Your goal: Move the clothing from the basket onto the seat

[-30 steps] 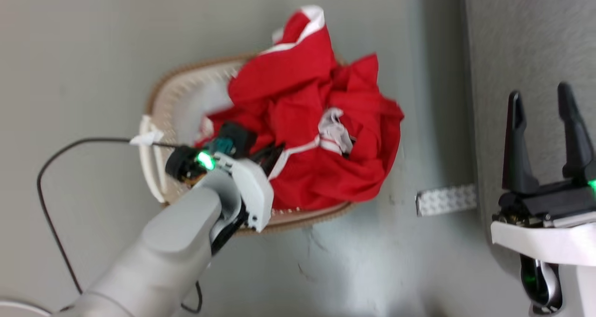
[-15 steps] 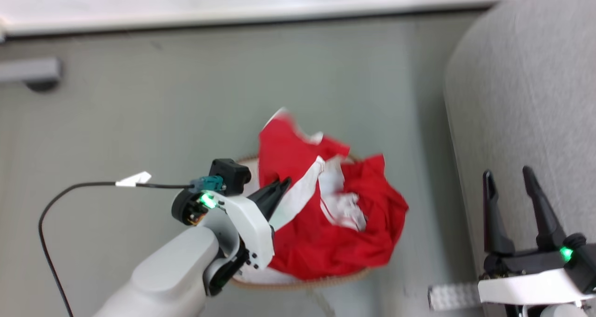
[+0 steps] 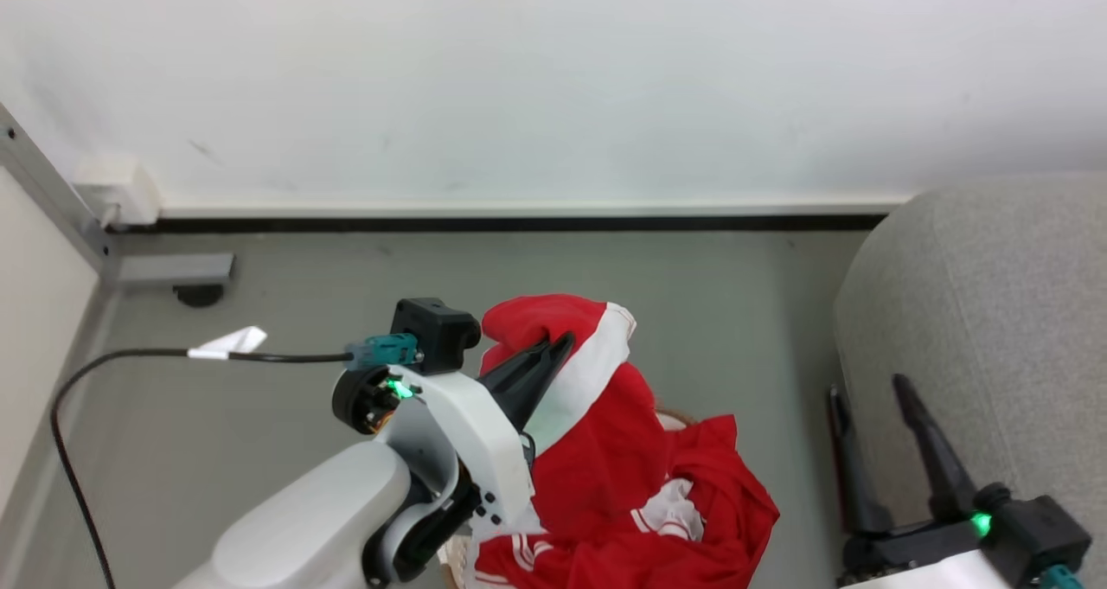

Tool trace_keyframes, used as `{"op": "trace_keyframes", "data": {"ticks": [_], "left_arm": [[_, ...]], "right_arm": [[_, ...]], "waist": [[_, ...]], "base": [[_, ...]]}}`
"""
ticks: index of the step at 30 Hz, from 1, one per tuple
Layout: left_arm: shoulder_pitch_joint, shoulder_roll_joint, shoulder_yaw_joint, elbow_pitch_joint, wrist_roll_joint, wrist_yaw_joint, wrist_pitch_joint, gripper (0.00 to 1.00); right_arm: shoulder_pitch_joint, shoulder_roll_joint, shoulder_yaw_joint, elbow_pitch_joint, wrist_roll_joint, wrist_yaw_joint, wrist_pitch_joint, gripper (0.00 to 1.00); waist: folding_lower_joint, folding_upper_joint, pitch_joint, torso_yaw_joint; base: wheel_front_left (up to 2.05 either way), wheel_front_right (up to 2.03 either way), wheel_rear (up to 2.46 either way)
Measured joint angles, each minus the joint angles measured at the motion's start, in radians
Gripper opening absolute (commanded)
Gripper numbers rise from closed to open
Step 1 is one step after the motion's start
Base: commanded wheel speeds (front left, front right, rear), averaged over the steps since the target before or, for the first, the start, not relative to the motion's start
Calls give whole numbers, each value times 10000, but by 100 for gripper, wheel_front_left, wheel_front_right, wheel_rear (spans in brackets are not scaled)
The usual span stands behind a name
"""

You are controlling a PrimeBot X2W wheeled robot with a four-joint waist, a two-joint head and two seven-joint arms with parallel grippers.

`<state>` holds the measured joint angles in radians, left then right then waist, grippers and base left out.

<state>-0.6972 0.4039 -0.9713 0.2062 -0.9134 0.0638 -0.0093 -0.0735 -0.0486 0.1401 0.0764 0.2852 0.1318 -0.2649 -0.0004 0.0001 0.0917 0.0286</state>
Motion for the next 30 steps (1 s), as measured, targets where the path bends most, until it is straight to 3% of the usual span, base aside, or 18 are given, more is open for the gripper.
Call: {"op": "trace_keyframes", "data": {"ticks": [10, 17, 27, 28, 29, 30], "left_arm": [[329, 683, 163, -2084, -140, 930, 537, 0], [361, 669, -38, -2892, -138, 1047, 798, 0], [386, 389, -420, -3591, -130, 997, 1055, 0], [408, 351, -430, -3628, -151, 974, 1055, 0], [422, 334, -447, -3639, -153, 957, 1053, 0], [432, 328, -449, -3639, -153, 961, 1049, 0]], "right_arm": [[-50, -182, 2520, -259, 121, 0, 2, 100], [-877, -859, 3910, 500, 215, 0, 2, 100], [-2010, -869, 4980, 2086, 696, 0, 0, 99], [-2050, -869, 5078, 2188, 825, 0, 2, 18], [-2084, -859, 5135, 2197, 972, 0, 2, 0], [-2135, -865, 5175, 2188, 1149, 0, 0, 0]], "waist": [[2, 0, -908, -187], [3, 0, -1036, -199], [4, 0, -1200, 121], [3, 0, -1215, 176], [3, 0, -1229, 230], [3, 0, -1241, 287]], "base": [[0, 0, 0], [0, 0, 0], [0, 0, 0], [0, 0, 0], [0, 0, 0], [0, 0, 0]]}}
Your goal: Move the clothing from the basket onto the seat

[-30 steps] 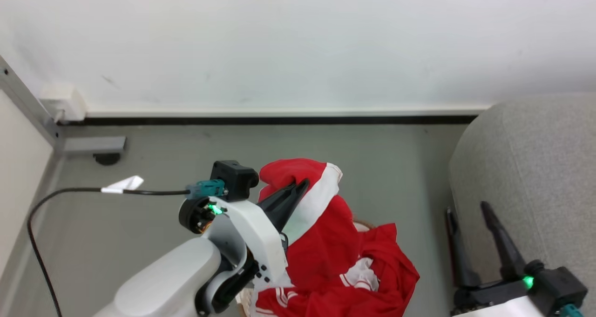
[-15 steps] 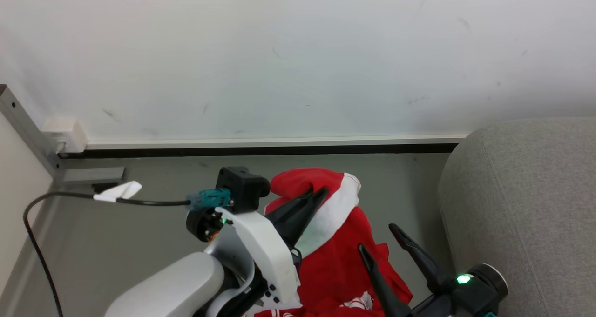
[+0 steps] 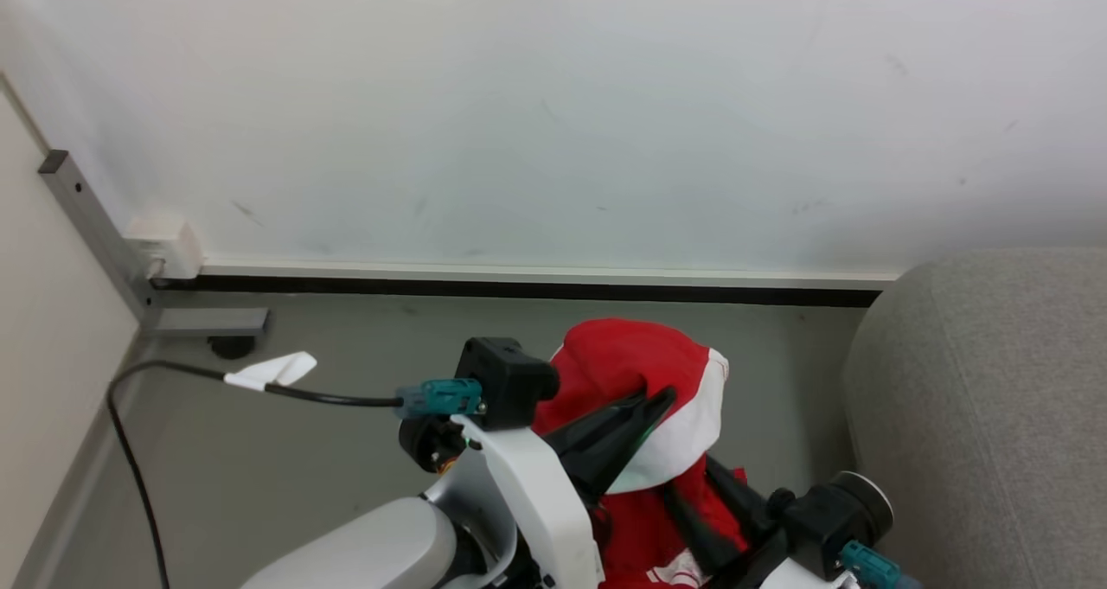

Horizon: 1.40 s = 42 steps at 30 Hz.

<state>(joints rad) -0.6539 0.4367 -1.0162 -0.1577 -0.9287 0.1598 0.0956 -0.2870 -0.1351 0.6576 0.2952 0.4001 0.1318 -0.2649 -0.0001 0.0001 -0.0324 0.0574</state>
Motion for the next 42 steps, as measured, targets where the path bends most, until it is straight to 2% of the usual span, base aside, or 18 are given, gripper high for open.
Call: {"op": "trace_keyframes", "data": {"ticks": [4, 5, 6, 7, 8, 9, 18, 27, 34, 42], "left_arm": [[64, 42, 42, 54, 0, 100, -94, 0], [78, 46, 81, 82, 2, 159, -146, 3], [79, 56, 111, 132, 21, 176, -201, 32], [90, 63, 144, 178, 21, 192, -286, 32], [128, 52, 188, 203, 21, 213, -407, 58], [215, 35, 268, 324, 23, 257, -585, 100], [398, 23, 313, 945, 228, 198, -1160, 100], [565, -6, 261, 1298, 232, 163, -1338, 100], [653, 8, 228, 1356, 272, 125, -1524, 100], [686, -86, 77, 1407, 479, 77, -1779, 100]], "right_arm": [[-38, -36, -82, -113, 291, 0, 2, 0], [-38, -58, -121, -153, 326, 0, 2, 0], [-37, -81, -176, -198, 336, 0, 2, 0], [-36, -96, -255, -240, 364, 0, 2, 0], [-35, -113, -314, -290, 391, 0, 2, 0], [-29, -136, -504, -395, 407, 0, 2, 0], [37, -224, -1379, -895, 316, 0, 4, 0], [222, -314, -1860, -1256, 138, 0, 4, 0], [371, -422, -2121, -1505, 19, 0, 2, 0], [660, -640, -2635, -1802, -121, 0, 4, 0]], "waist": [[0, 0, -24, 151], [0, 0, -26, 194], [0, 0, -25, 236], [1, 0, -23, 271], [0, 0, -21, 305], [0, 0, -6, 360], [1, 0, 29, 407], [1, 0, 90, 77], [1, 0, 263, -644], [1, 0, 523, -1982]], "base": [[0, 0, 0], [0, 0, 0], [0, 0, 0], [0, 0, 0], [0, 0, 0], [0, 0, 0], [0, 0, 0], [0, 0, 0], [0, 0, 0], [0, 0, 0]]}}
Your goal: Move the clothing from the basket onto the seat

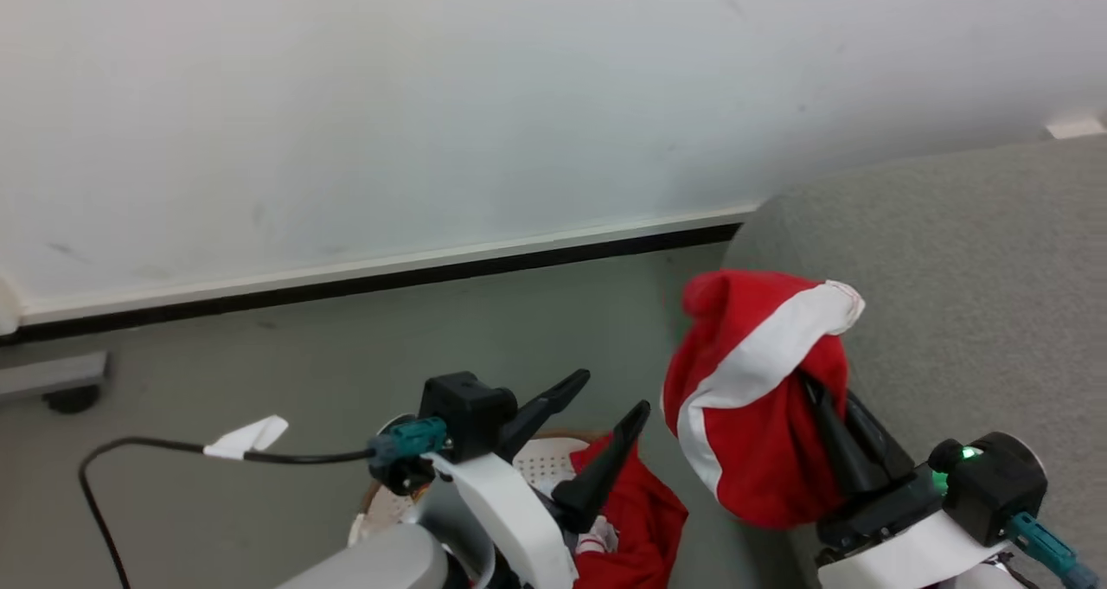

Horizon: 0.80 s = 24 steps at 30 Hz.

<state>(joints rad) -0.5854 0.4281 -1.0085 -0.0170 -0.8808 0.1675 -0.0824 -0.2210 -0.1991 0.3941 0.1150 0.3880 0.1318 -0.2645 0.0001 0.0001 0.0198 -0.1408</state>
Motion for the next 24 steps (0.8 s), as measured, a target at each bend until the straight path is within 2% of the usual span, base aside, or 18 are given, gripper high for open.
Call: {"op": "trace_keyframes", "data": {"ticks": [5, 6, 11, 18, 24], "left_arm": [[-48, -178, -332, -2, 353, -46, -48, 100], [-103, -263, -443, -2, 487, -84, -59, 100], [-344, -422, -755, -61, 840, -132, -23, 100], [-853, -362, -1047, -366, 1361, -270, 209, 100], [-1439, 236, -1093, -861, 1791, -543, 472, 100]], "right_arm": [[283, -163, -545, -303, -132, 0, 0, 0], [449, -180, -800, -453, -153, 0, 0, 0], [864, -153, -1361, -734, -184, 0, 0, 0], [878, 272, -2249, -1156, -351, 0, 0, 0], [-392, 564, -3327, -930, -397, 0, -2, 0]], "waist": [[0, 0, 222, -932], [0, 0, 328, -1286], [0, 0, 709, -1963], [0, 0, 1677, -2291], [1, 0, 2991, -2210]], "base": [[0, 0, 0], [0, 0, 0], [0, 0, 0], [0, 0, 0], [0, 0, 0]]}}
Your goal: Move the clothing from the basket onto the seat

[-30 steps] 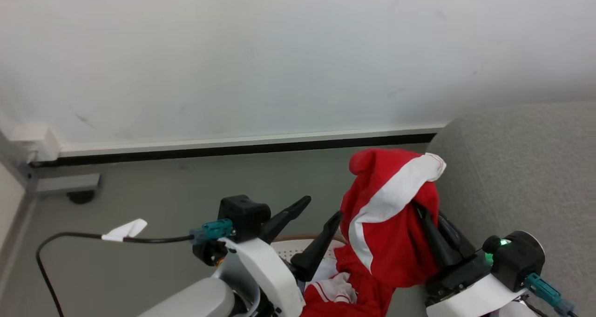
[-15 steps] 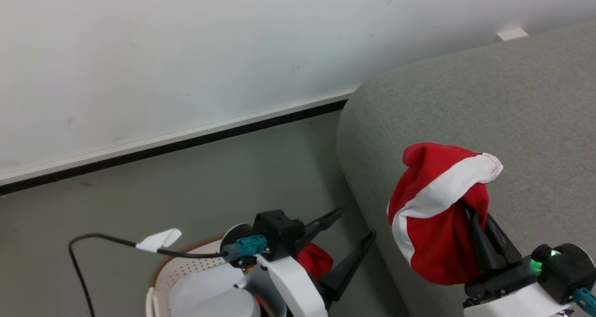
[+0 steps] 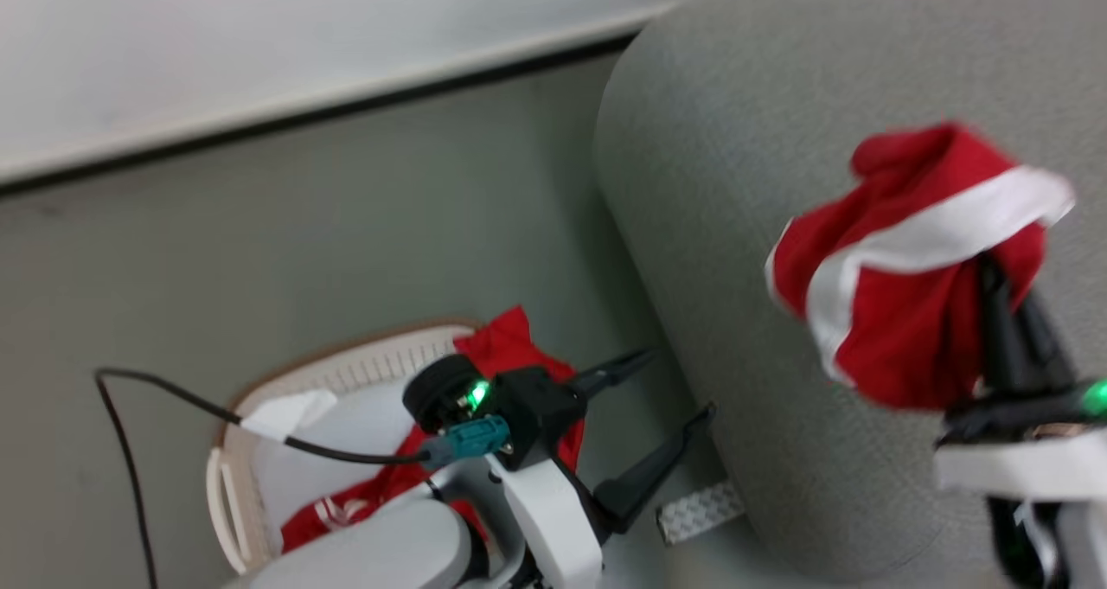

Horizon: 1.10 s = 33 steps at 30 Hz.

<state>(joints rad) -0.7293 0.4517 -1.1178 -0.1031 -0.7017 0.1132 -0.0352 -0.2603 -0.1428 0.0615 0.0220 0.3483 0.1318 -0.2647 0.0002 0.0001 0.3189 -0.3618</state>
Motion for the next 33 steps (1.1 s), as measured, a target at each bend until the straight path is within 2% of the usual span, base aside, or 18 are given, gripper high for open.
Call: {"op": "trace_keyframes", "data": {"ticks": [4, 11, 15, 16, 17, 19, 23, 24, 25, 26, 27, 33], "left_arm": [[-467, 366, 73, -405, 221, -188, 123, 100], [-1305, 863, 433, -1093, 504, -399, 278, 100], [-1710, 974, 619, -1210, 598, -454, 318, 100], [-1710, 974, 619, -1210, 598, -454, 318, 100], [-1827, 965, 648, -1229, 602, -527, 249, 100], [-1863, 940, 652, -1237, 631, -602, 173, 100], [-1863, 924, 635, -1212, 629, -602, 92, 100], [-1857, 926, 625, -1202, 627, -602, 81, 100], [-1841, 934, 610, -1189, 623, -602, 79, 100], [-1830, 947, 608, -1181, 606, -602, 79, 100], [-1818, 959, 612, -1185, 579, -602, 79, 100], [-1618, 1034, 635, -1124, 464, -539, 12, 100]], "right_arm": [[-1527, -2, -1101, 499, -203, 0, 36, 0], [-4788, 59, -3260, 1231, -759, 0, 980, 0], [-6437, -35, -4945, 1708, -1722, 0, 1223, 0], [-6437, -35, -4945, 1708, -1722, 0, 1223, 0], [-6861, -219, -5639, 2011, -2658, 0, 1229, 0], [-6964, -211, -6243, 2418, -3419, 0, 1243, 0], [-6968, 307, -7200, 3277, -4351, 0, 907, 0], [-6931, 426, -7384, 3544, -4460, 0, 815, 7], [-6882, 533, -7538, 3824, -4535, 2, 767, 27], [-6819, 631, -7726, 4088, -4585, 0, 652, 78], [-6753, 702, -7921, 4305, -4706, 0, 558, 100], [-6348, 853, -8197, 4867, -4744, 0, 100, 100]], "waist": [[0, 0, 1030, 166], [2, -1, 2853, 597], [2, -2, 3703, 941], [2, -2, 3703, 941], [2, -2, 4013, 1162], [1, -2, 4211, 1434], [1, -1, 4467, 1802], [1, -2, 4494, 1845], [1, -2, 4490, 1857], [1, -1, 4471, 1843], [0, -1, 4446, 1818], [0, -2, 4187, 1709]], "base": [[0, 0, 0], [0, 0, 0], [0, 0, 0], [0, 0, 0], [0, 0, 0], [0, 0, 0], [0, 0, 0], [0, 0, 0], [0, 0, 0], [0, 0, 0], [0, 0, 0], [0, 0, 0]]}}
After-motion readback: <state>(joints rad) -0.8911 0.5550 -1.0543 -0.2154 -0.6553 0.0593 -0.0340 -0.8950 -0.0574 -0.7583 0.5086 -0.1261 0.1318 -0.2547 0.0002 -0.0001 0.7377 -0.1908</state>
